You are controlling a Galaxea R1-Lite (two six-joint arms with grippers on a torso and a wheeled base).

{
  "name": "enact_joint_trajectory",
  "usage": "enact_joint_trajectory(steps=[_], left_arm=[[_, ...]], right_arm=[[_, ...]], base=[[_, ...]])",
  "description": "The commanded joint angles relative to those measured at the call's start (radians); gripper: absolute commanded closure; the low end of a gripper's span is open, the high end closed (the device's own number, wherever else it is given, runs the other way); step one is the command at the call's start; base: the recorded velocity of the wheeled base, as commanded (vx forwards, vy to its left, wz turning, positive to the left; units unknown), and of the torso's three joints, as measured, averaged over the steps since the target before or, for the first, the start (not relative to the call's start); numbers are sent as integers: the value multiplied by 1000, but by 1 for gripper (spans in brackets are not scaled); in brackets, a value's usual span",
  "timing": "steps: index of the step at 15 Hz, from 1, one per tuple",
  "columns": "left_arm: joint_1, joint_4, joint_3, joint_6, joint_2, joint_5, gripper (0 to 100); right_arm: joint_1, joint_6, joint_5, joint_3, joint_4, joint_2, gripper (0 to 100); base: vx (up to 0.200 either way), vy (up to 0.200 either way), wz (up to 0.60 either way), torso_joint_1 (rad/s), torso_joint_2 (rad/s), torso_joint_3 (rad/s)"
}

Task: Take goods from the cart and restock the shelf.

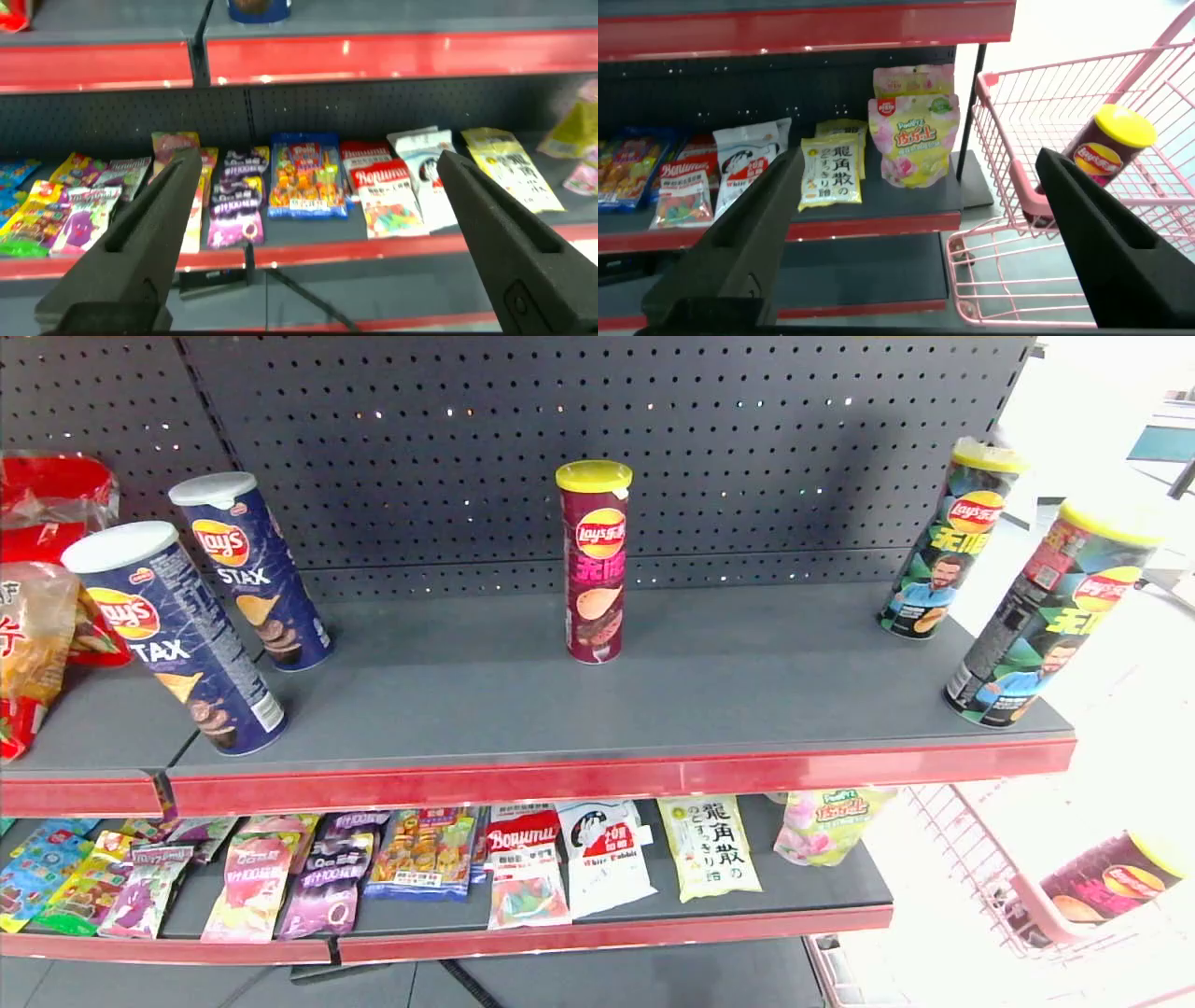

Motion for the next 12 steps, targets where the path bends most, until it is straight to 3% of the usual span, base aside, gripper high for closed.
enact_joint_trajectory(steps=[1,4,12], left_arm=[[0,0,0,0,1,0,0],[0,0,0,1,1,0,0],[0,0,0,1,1,0,0]], right_arm=[[0,0,0,0,0,1,0],[0,-2,0,0,0,1,0],[0,-2,0,0,0,1,0]], base=[[0,0,0,0,0,0],[0,0,0,0,0,0],[0,-200,0,5,2,0]])
